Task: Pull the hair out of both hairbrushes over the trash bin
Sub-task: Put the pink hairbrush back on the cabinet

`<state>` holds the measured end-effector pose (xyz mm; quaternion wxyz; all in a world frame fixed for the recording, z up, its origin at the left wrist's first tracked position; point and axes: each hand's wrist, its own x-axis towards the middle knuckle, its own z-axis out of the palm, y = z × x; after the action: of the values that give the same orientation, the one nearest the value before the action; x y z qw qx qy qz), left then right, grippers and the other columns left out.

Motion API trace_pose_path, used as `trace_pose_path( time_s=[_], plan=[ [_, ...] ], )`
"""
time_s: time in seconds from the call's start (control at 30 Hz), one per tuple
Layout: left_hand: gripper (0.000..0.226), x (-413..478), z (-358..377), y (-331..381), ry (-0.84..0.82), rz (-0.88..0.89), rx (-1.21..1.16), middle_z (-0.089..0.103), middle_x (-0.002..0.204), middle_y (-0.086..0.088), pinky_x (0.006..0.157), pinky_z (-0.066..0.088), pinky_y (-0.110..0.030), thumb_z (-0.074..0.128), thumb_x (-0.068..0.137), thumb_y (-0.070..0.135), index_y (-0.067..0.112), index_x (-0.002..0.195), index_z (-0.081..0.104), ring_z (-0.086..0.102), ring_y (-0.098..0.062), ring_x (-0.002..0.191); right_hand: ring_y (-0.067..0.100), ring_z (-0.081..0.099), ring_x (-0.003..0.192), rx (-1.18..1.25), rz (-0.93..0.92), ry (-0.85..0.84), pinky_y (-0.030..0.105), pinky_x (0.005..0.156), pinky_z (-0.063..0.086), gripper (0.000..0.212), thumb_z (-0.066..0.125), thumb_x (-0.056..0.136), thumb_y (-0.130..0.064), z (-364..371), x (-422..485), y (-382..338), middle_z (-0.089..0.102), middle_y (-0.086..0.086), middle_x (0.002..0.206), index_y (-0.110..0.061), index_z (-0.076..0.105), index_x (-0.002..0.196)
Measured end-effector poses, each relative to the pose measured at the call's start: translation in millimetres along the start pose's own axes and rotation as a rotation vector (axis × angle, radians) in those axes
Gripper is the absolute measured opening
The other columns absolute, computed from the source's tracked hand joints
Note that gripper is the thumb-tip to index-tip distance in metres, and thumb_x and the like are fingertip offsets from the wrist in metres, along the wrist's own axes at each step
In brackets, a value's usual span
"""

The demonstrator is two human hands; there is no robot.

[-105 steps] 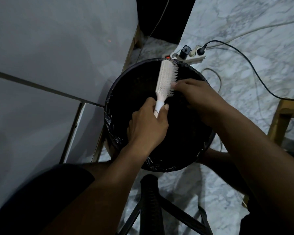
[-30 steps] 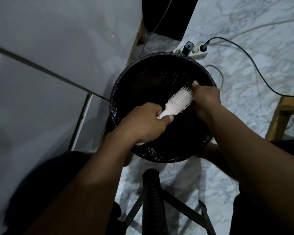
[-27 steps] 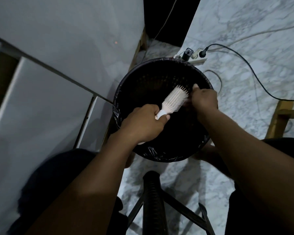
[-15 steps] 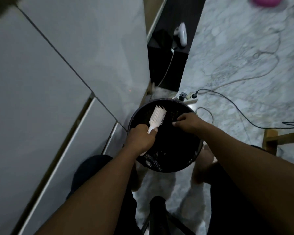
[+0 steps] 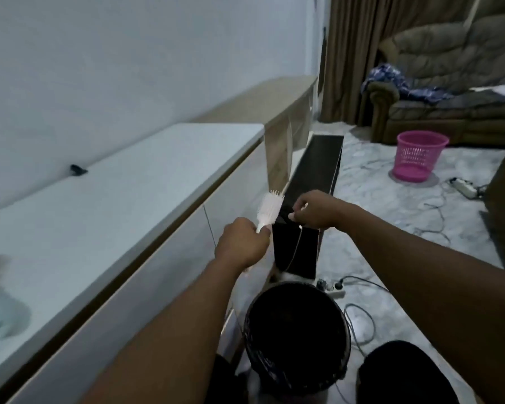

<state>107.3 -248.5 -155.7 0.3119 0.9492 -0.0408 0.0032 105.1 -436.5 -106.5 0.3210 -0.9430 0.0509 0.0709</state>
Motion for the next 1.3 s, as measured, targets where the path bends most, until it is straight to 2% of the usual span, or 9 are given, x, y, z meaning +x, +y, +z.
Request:
trace_pose_path(
  time_s=[0.07,0.13,0.27,0.33,0.63,0.83,1.0,1.2,1.3],
  plan=[
    [0.043,-2.4,-34.5,13.0,0.065,0.035,0.005,0.056,0.068,-0.003,0.046,0.031,-0.025,0.055,0.094,0.051,0.014,0.072,0.056,0.056,-0.019,0.059,0.024,0.066,0.084,-0.032,-0.061,0.047,0.031,0.073,0.055,0.025,0.069,0.089,-0.030,-19.7,-8.2,-29.8,0.073,0.011,0.100,-0.007,0.073,0.099],
    [0.041,-4.8,-67.2,22.7,0.123,0.071,0.013,0.054,0.067,-0.001,0.047,0.031,-0.026,0.055,0.094,0.049,0.013,0.073,0.056,0.054,-0.018,0.059,0.022,0.065,0.094,-0.072,-0.126,0.089,0.033,0.088,0.053,0.025,0.069,0.089,-0.032,-37.0,-18.6,-60.7,0.071,0.006,0.104,-0.010,0.073,0.102],
    [0.043,-11.0,-124.9,37.0,0.253,0.079,0.036,0.047,0.062,0.002,0.047,0.027,-0.027,0.058,0.091,0.051,0.016,0.067,0.048,0.046,-0.016,0.055,0.030,0.065,0.105,-0.148,-0.221,0.125,0.044,0.096,0.054,0.033,0.067,0.090,-0.031,-62.0,-35.6,-118.3,0.068,0.011,0.116,-0.007,0.071,0.113],
    [0.044,-13.1,-151.4,41.6,0.308,0.087,0.065,0.045,0.061,0.003,0.048,0.026,-0.027,0.058,0.090,0.052,0.019,0.065,0.044,0.045,-0.017,0.054,0.034,0.066,0.107,-0.169,-0.265,0.146,0.050,0.095,0.055,0.034,0.067,0.090,-0.031,-71.2,-41.8,-143.5,0.068,0.015,0.119,-0.007,0.071,0.113],
    [0.038,-20.6,-245.1,38.1,0.450,0.078,0.114,0.062,0.078,-0.002,0.055,0.040,-0.029,0.055,0.087,0.050,0.012,0.087,0.062,0.064,-0.025,0.071,0.030,0.065,0.107,-0.186,-0.404,0.215,0.045,0.094,0.056,0.034,0.069,0.088,-0.034,-94.3,-51.5,-230.6,0.067,0.009,0.119,-0.013,0.068,0.115],
    [0.036,-26.2,-283.5,9.9,0.479,-0.013,0.125,0.064,0.082,-0.003,0.057,0.040,-0.030,0.053,0.086,0.048,0.012,0.085,0.057,0.064,-0.026,0.075,0.031,0.066,0.108,-0.163,-0.475,0.188,0.044,0.096,0.055,0.034,0.067,0.089,-0.033,-84.1,-44.5,-275.7,0.069,0.010,0.115,-0.012,0.067,0.116],
    [0.032,-28.2,-297.9,-24.8,0.474,-0.116,0.137,0.064,0.086,-0.003,0.059,0.040,-0.030,0.054,0.087,0.042,0.010,0.088,0.057,0.063,-0.027,0.078,0.022,0.060,0.102,-0.144,-0.535,0.148,0.034,0.090,0.051,0.034,0.068,0.088,-0.037,-56.8,-31.0,-303.5,0.065,0.003,0.117,-0.020,0.066,0.117],
    [0.029,-26.1,-288.1,-69.8,0.442,-0.216,0.150,0.066,0.098,-0.006,0.066,0.045,-0.032,0.054,0.087,0.040,0.012,0.094,0.054,0.064,-0.028,0.084,0.023,0.059,0.108,-0.159,-0.550,0.069,0.034,0.095,0.049,0.034,0.067,0.089,-0.037,-10.9,-10.2,-316.8,0.063,0.003,0.120,-0.018,0.066,0.118],
    [0.027,-29.0,-275.9,-87.8,0.421,-0.269,0.178,0.062,0.103,-0.005,0.071,0.044,-0.032,0.054,0.091,0.037,0.013,0.103,0.053,0.058,-0.026,0.085,0.021,0.057,0.102,-0.162,-0.544,0.024,0.032,0.091,0.048,0.035,0.068,0.088,-0.037,17.4,3.8,-317.0,0.064,0.005,0.121,-0.018,0.066,0.118]
  ],
)
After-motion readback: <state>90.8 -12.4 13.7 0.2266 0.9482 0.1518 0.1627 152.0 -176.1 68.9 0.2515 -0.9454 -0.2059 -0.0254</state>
